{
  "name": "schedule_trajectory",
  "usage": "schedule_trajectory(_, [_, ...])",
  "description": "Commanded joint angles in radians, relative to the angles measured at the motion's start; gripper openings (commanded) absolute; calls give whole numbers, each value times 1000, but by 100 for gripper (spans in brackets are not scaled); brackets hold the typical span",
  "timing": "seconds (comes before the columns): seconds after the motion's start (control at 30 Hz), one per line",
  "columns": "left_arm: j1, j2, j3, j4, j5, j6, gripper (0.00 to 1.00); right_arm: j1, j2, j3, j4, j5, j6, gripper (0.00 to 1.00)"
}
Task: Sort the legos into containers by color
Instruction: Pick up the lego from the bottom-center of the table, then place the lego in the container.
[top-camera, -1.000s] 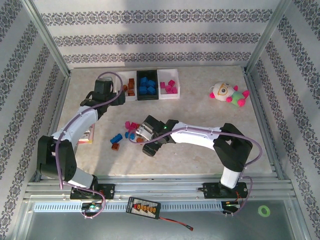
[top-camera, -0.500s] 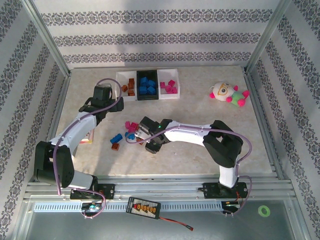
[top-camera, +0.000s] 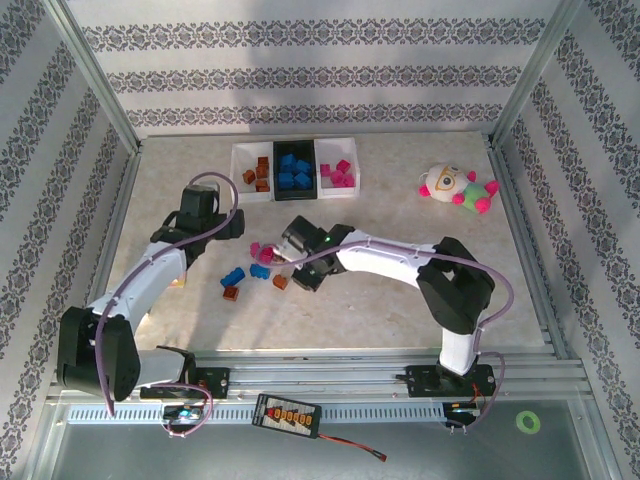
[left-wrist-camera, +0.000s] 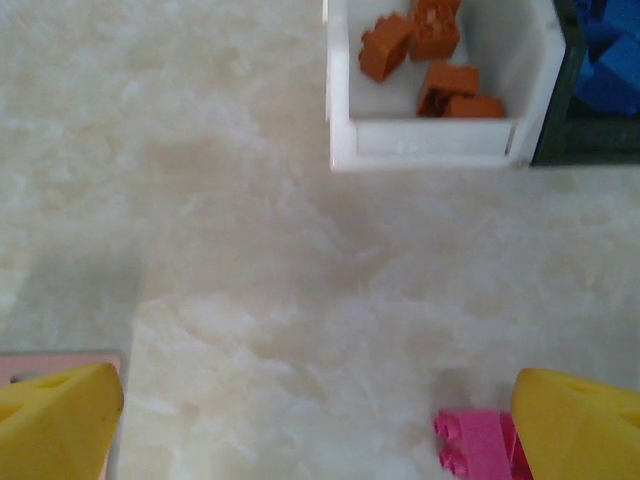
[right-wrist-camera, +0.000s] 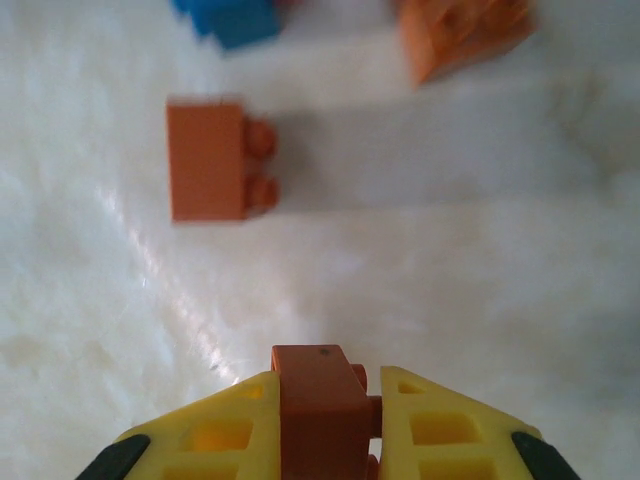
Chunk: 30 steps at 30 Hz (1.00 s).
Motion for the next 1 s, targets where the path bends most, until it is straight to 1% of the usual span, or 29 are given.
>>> schedule_trajectory(0.0, [-7,-46,-79,45,72,3,99,-49,-41,77,119,-11,40,19])
schedule_trajectory(0.1, [-23,-99,-152,90,83,-12,99,-92,-5,146,214,7,67,19])
schedule_trajectory(0.23, [-49,-154,-217,95,113,-94,99,-139,93,286,298,32,100,20])
schedule_trajectory(0.3, [-68,-179,-247,100,127,-114,99,-154,140,348,334,38,121,20])
schedule_trajectory(0.37, [-90,-201,-271,104,120,-132,99,-170,202,423,367,36,147,20])
schedule_trajectory(0.43, [-116,-213,-287,110,108,-146,99,-174,266,500,391,96,167,20])
schedule_trajectory(0.5, [-136,-218,-292,113,96,-157,99,-181,326,569,420,95,173,20])
schedule_trajectory(0.67, [-157,-210,-305,132,77,-188,99,-191,484,753,452,27,248,20])
schedule_trajectory(0.87, [-164,-204,-286,104,57,-190,99,-193,659,964,456,73,298,21])
schedule_trajectory(0.97, [-163,-204,-274,73,32,-215,99,-199,736,1071,435,87,314,22])
